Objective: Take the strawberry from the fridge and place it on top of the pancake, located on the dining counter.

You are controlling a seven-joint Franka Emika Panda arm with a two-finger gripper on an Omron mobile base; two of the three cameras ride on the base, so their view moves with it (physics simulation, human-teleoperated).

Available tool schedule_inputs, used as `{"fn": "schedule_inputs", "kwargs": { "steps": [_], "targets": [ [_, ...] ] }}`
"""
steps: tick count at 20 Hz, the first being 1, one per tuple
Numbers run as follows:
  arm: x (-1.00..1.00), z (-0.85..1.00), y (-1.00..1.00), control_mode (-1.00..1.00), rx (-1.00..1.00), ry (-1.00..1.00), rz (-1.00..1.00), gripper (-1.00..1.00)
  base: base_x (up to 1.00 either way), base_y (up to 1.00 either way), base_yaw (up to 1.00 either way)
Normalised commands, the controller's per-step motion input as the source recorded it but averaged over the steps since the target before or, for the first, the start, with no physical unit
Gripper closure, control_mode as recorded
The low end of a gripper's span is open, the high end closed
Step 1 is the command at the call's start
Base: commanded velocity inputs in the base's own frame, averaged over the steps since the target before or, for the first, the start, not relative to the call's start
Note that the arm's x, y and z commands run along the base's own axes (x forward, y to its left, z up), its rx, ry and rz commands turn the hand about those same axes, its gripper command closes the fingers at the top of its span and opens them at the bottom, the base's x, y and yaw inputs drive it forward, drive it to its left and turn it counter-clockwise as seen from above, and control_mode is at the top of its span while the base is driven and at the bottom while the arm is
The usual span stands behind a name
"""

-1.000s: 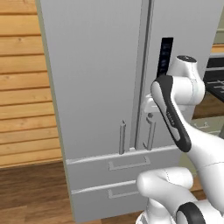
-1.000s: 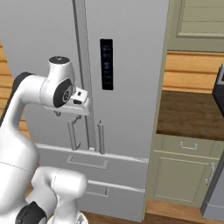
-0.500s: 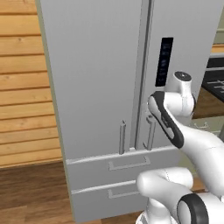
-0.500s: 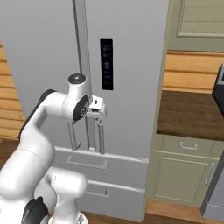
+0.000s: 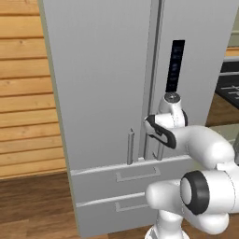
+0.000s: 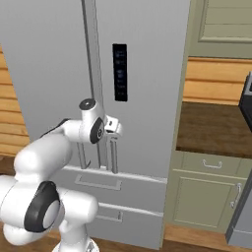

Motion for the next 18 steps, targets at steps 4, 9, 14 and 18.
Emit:
{"fn": "schedule_inputs", "kwargs": {
  "steps": [4,9,14,18],
  "targets": [
    [0.11,-0.24,-0.31,-1.00,0.01,0.00,0.00,-1.00,0.00,0.00,0.00],
    [0.15,-0.27,-0.13,-1.00,0.00,0.00,0.03,-1.00,0.00,0.00,0.00],
    [0.30,-0.39,0.00,-1.00,0.00,0.00,0.07,-1.00,0.00,0.00,0.00],
    [0.17,-0.37,0.00,-1.00,0.00,0.00,0.05,1.00,0.00,0.00,0.00]
  ]
}}
